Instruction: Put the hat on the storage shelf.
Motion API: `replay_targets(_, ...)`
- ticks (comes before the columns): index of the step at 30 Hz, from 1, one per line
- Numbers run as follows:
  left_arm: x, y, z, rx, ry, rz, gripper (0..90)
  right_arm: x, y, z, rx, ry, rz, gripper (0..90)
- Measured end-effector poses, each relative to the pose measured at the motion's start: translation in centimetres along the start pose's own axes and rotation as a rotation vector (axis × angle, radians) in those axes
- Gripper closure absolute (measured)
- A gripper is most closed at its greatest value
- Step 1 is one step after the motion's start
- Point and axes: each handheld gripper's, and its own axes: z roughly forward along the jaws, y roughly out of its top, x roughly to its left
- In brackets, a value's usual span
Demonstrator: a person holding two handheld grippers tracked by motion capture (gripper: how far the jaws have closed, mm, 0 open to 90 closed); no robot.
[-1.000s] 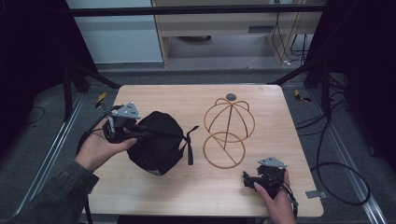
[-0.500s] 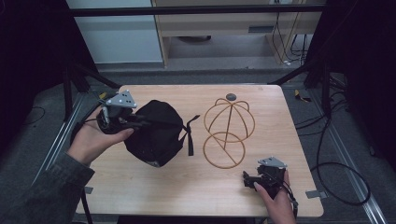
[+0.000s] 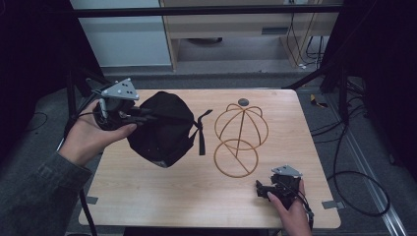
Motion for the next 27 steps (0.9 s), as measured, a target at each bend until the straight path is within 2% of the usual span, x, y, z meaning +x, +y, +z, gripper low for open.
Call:
replay_targets(15,-1.4,3.5,-1.4,-0.047,0.007,0.04,75.3,0.0,0.0,0.0,0.0,-0.001,0.0,0.3)
replay_targets(27,-2.3,5.8,-0.7,-0.059,0.004,0.068,75.3,0.0,0.0,0.1,-0.002,0.003,-0.001,0.3)
